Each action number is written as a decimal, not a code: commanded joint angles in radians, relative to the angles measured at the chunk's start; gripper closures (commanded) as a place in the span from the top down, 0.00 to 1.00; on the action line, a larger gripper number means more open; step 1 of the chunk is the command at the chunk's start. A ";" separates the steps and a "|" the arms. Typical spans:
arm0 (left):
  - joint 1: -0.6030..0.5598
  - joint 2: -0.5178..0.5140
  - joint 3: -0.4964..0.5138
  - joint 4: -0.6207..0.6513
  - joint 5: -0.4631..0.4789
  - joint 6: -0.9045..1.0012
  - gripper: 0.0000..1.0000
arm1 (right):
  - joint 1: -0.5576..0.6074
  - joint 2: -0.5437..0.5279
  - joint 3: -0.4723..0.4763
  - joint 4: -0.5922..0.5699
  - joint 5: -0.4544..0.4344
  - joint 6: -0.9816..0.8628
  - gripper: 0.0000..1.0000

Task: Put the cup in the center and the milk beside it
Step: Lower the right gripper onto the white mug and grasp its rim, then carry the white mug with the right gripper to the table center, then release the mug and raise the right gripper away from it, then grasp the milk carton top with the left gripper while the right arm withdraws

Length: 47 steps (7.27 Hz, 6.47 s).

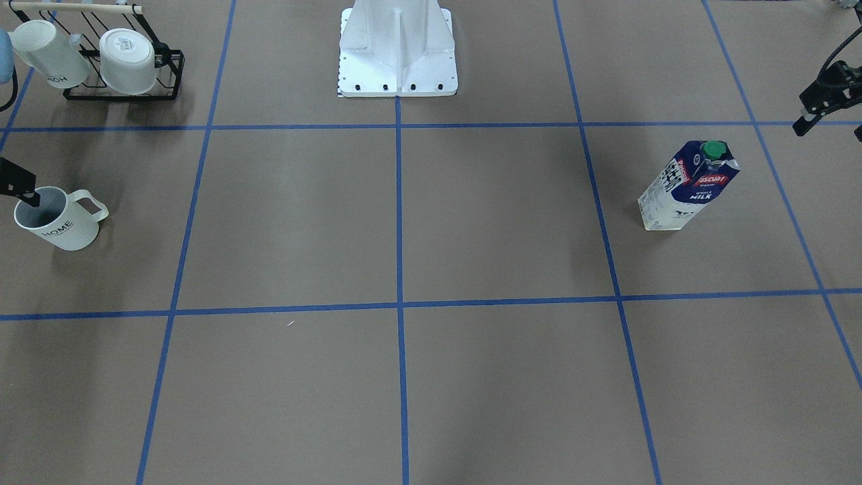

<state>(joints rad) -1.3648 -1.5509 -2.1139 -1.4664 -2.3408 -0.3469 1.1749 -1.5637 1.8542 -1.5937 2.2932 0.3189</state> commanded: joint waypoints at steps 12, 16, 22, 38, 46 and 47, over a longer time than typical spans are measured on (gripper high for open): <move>0.003 0.002 0.000 0.000 -0.002 -0.004 0.98 | -0.080 -0.018 -0.118 0.067 -0.020 0.003 0.00; 0.003 0.002 0.000 0.000 -0.006 -0.004 0.98 | -0.096 0.109 0.015 0.051 -0.014 0.207 0.00; 0.004 -0.001 0.009 -0.003 -0.009 -0.004 0.98 | -0.437 0.874 -0.424 0.041 -0.162 0.658 0.00; 0.331 -0.008 -0.047 -0.009 0.136 -0.380 0.98 | -0.290 0.493 -0.142 0.146 -0.034 0.608 1.00; 0.385 -0.008 0.081 -0.156 0.190 -0.381 0.98 | -0.288 0.442 -0.115 0.147 -0.034 0.594 1.00; 0.386 -0.008 0.087 -0.169 0.189 -0.383 0.98 | -0.288 0.433 -0.106 0.149 -0.034 0.594 1.00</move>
<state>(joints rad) -0.9802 -1.5586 -2.0364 -1.6101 -2.1484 -0.7142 0.8861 -1.1229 1.7390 -1.4457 2.2596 0.9127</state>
